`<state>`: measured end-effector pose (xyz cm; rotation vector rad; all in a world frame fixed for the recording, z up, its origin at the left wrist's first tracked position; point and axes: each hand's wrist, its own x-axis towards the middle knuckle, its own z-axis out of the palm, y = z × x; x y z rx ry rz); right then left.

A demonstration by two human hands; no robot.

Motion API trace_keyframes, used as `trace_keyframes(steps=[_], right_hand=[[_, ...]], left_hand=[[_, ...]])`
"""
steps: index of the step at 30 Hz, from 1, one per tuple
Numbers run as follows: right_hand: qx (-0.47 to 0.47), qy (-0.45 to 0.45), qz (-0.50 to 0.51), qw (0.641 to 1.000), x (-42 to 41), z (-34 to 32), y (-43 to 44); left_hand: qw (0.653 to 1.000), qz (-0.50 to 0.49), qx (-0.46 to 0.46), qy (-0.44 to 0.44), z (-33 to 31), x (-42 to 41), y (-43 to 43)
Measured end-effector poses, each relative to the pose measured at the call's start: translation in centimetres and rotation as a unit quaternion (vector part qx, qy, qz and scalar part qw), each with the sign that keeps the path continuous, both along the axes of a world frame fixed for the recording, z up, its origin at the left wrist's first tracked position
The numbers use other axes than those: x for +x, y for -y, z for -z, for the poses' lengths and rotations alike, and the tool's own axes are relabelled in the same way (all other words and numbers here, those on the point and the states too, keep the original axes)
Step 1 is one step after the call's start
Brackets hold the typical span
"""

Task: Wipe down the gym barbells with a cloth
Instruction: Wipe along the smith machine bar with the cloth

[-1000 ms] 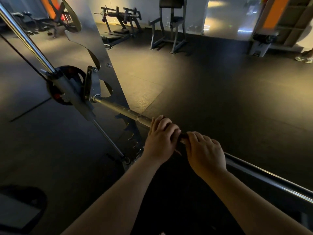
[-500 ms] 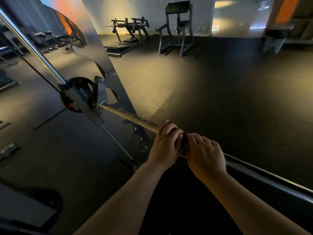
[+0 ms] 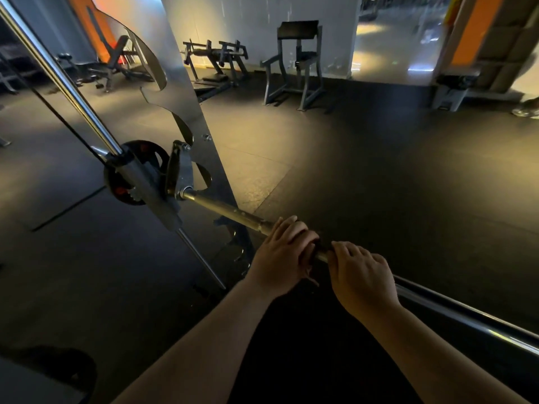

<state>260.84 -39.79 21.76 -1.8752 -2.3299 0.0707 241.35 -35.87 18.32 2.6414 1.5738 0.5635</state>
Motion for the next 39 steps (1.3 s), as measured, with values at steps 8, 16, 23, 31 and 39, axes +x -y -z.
trace_keyframes(steps=[8,16,23,31,39], right_hand=[[0.035,0.011,0.05,0.998,-0.6,1.0,0.8],[0.042,0.004,0.061,0.997,-0.9,0.9,0.9],[0.041,0.006,0.062,0.997,-0.8,0.9,1.1],[0.048,0.009,0.071,0.996,-1.0,1.1,1.0],[0.033,0.022,0.061,0.997,-0.9,0.8,1.1]], left_hand=[[0.984,-0.12,0.03,0.125,1.9,-0.7,0.8],[0.992,-0.106,-0.055,0.029,-3.4,-1.9,-2.9],[0.994,-0.09,-0.035,0.047,-2.0,-1.9,-2.8],[0.984,-0.161,-0.031,0.074,-1.5,-3.5,-3.6],[0.997,0.006,-0.041,0.067,-2.5,0.4,-0.9]])
